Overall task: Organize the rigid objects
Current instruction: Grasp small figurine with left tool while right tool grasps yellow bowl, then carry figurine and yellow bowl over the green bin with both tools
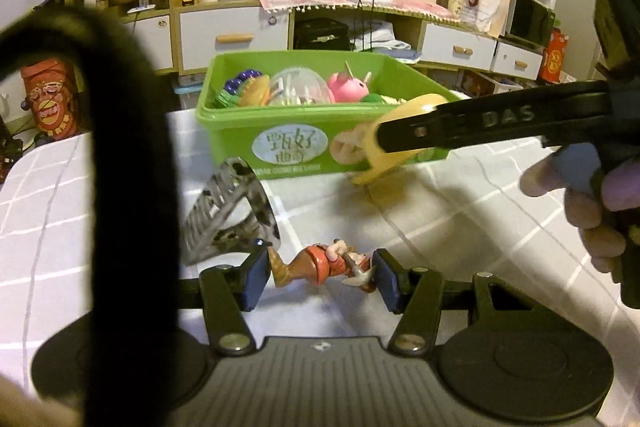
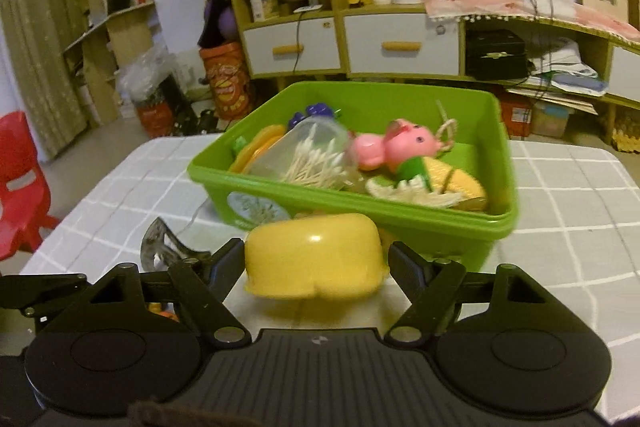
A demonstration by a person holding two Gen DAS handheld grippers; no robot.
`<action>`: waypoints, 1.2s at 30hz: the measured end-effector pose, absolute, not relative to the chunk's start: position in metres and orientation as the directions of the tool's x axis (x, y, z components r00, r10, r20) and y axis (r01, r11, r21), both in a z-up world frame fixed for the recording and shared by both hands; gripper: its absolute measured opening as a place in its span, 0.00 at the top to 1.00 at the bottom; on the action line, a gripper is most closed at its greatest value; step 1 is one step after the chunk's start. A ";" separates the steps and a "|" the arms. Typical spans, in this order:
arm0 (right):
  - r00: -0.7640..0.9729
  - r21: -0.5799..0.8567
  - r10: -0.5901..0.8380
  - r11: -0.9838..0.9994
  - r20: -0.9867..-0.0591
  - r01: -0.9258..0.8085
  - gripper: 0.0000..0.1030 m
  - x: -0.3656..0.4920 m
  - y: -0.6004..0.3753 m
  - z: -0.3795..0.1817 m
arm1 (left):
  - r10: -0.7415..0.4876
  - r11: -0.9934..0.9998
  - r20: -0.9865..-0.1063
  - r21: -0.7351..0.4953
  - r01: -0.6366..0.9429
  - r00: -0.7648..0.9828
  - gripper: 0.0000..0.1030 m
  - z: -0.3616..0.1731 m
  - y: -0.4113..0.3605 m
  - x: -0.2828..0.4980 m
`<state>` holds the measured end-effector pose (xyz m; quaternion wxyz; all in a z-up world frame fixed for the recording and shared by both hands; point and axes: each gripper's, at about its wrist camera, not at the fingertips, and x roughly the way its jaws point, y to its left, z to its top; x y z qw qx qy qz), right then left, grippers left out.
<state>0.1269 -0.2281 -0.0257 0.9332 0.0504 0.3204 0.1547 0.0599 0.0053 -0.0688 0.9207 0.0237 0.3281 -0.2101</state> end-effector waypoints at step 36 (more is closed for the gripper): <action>0.853 0.290 0.218 0.954 -0.474 -0.083 0.23 0.134 -0.276 0.012 | -0.329 0.943 -0.513 -0.135 0.304 0.793 0.72 -0.004 0.000 0.109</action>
